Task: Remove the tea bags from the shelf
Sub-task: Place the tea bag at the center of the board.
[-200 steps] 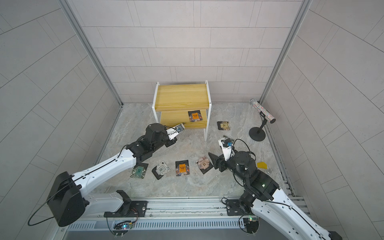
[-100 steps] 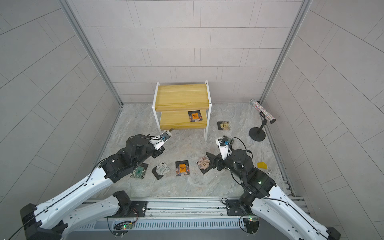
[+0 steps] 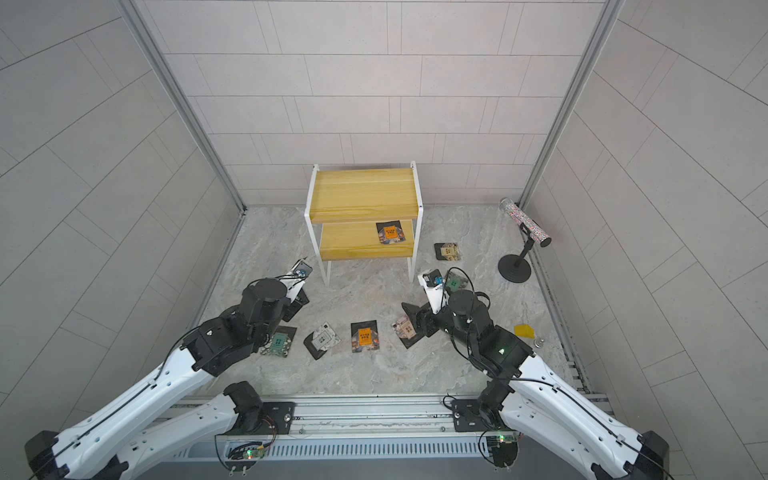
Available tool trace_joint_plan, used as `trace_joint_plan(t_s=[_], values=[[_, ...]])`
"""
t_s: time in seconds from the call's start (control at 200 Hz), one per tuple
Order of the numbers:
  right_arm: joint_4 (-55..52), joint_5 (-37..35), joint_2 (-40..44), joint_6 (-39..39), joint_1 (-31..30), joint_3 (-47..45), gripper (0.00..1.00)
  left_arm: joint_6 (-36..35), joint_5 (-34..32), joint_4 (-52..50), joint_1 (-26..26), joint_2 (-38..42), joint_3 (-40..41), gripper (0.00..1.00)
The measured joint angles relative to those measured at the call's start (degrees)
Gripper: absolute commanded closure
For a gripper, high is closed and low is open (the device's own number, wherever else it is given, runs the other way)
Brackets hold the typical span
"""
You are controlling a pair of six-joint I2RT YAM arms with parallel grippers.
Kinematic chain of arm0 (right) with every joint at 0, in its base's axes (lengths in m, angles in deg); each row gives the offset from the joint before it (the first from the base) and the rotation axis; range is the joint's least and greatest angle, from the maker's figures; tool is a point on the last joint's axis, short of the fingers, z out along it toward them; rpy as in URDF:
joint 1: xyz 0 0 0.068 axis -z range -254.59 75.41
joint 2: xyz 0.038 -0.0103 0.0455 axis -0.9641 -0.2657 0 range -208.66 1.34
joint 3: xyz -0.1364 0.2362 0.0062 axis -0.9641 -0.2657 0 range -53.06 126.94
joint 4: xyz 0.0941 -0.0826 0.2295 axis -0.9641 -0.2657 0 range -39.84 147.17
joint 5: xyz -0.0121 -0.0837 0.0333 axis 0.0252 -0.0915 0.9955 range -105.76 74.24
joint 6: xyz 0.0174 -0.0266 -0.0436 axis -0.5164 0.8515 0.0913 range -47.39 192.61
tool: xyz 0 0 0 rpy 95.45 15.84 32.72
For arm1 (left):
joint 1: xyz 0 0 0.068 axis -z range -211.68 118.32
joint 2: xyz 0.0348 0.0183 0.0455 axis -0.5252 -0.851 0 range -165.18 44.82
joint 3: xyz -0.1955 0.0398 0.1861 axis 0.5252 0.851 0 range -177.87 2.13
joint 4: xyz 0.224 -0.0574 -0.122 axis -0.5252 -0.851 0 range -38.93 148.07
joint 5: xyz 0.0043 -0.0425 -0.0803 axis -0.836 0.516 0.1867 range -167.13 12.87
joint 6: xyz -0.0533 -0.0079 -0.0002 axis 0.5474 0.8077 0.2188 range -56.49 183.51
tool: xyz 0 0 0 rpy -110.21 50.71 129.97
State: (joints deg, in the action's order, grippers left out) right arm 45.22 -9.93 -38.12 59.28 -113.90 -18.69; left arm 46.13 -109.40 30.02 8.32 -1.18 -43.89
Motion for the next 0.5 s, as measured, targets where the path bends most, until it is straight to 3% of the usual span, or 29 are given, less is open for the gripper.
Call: trace_joint_plan(t_s=[0.265,0.5], values=[[1.0,0.0,0.6,0.4,0.0,0.0,0.23,9.0,-1.1,-4.9,-14.4,-6.4,-3.0,0.98],[1.2,-0.1,0.9,0.6,0.1,-0.1,0.22,16.5,-1.0,-7.2,-25.7,-19.1,-7.6,1.00]])
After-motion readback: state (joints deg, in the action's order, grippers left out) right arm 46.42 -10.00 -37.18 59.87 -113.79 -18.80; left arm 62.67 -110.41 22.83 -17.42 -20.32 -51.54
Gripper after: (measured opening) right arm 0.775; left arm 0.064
